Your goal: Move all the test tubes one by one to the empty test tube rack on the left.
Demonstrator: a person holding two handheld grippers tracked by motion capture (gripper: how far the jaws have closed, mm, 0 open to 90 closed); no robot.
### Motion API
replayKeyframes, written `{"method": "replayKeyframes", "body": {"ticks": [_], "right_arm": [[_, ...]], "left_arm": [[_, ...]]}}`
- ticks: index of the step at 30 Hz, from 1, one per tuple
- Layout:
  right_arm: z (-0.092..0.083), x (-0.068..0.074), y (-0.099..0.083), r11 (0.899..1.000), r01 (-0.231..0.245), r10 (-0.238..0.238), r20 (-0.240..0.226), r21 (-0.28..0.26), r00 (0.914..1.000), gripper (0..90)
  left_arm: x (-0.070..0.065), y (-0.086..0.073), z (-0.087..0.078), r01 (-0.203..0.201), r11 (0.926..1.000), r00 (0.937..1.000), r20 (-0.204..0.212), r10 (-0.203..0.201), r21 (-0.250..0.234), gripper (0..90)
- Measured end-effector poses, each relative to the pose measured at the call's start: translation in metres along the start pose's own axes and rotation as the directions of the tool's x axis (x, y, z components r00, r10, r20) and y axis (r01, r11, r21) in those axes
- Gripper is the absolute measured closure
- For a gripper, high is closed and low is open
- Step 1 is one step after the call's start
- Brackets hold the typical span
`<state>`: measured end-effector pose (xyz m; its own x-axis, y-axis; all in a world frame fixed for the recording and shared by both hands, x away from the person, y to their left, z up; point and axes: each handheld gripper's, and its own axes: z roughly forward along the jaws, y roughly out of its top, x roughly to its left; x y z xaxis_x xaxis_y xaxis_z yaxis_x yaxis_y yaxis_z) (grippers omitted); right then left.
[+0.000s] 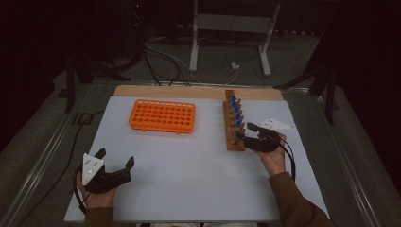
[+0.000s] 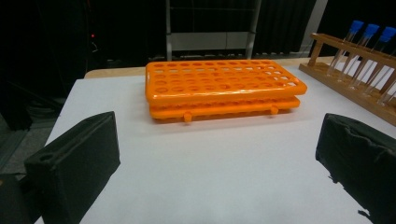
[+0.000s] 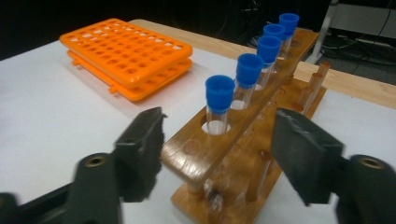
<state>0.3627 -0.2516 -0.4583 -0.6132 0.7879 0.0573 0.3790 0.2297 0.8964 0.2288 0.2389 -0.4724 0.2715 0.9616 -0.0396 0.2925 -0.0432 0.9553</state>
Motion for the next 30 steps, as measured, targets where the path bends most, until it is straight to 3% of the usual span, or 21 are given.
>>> {"method": "replayKeyframes", "body": {"ticks": [3, 6, 11, 17, 24, 28, 30], "right_arm": [[0.005, -0.001, 0.001, 1.000, 0.011, -0.011, 0.006, 0.001, 0.9999, 48.4], [0.013, 0.002, 0.002, 0.999, 0.043, -0.044, 0.042, 0.021, 0.9982, 62.9], [0.018, 0.007, 0.002, 0.996, 0.088, -0.088, 0.058, 0.012, 0.9944, 72.4], [0.026, 0.006, 0.001, 0.998, 0.053, -0.054, 0.044, 0.016, 0.9976, 74.8], [0.030, 0.007, 0.003, 0.999, 0.045, -0.046, 0.047, 0.006, 0.9979, 76.7], [0.027, 0.006, 0.007, 1.000, 0.025, -0.024, 0.032, -0.015, 0.9992, 76.7], [0.026, 0.006, 0.009, 0.999, 0.025, -0.024, 0.033, -0.020, 0.9992, 76.8]], "left_arm": [[0.000, 0.000, 0.000, -0.001, 1.0000, 1.0000, 0.004, 0.001, 0.001, 0.7], [-0.001, 0.000, 0.000, -0.001, 1.0000, 1.0000, 0.009, 0.001, 0.005, 0.7], [-0.002, -0.001, 0.002, -0.005, 0.9999, 0.9998, 0.019, 0.005, 0.009, 0.7], [-0.003, -0.001, 0.003, -0.014, 0.9997, 0.9995, 0.029, 0.013, 0.020, 0.7], [-0.003, -0.001, 0.002, -0.007, 0.9998, 0.9990, 0.045, 0.006, 0.021, 0.7], [-0.009, 0.001, 0.001, 0.029, 0.9993, 0.9938, 0.106, -0.031, 0.024, 0.7], [-0.015, 0.002, 0.003, 0.010, 0.9994, 0.9912, 0.132, -0.014, 0.032, 0.7]]}}
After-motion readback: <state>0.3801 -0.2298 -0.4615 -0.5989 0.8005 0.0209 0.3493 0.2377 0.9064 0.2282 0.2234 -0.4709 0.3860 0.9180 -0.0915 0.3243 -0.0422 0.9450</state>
